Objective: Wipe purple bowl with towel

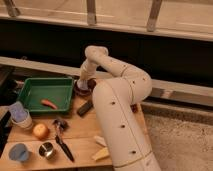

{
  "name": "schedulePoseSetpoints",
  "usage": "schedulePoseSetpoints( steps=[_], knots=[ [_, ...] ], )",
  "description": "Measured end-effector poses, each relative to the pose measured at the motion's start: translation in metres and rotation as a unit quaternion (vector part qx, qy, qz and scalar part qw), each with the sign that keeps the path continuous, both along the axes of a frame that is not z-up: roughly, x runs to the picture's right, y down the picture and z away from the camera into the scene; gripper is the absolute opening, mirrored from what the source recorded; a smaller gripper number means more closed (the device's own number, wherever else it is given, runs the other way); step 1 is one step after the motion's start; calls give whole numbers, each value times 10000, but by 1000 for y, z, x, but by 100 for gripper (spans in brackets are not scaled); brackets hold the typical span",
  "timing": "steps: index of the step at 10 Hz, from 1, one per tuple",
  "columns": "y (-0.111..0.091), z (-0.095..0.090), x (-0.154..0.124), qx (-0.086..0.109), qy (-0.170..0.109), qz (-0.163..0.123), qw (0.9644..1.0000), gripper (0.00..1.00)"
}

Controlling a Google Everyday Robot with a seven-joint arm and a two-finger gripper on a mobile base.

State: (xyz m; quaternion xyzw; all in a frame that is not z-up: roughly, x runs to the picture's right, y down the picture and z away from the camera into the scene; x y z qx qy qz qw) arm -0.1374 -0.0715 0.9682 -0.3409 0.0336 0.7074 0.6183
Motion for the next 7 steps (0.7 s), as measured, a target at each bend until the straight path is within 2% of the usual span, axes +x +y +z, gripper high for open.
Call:
schedulePoseSetpoints(
  steps=[3,5,7],
  knots=[
    [35,-28,-18,-111,-117,-88,9998,0],
    [53,-37,-13,-230,0,-55,9997,0],
    [55,-37,-7,-280,98,-14,9996,0]
  ],
)
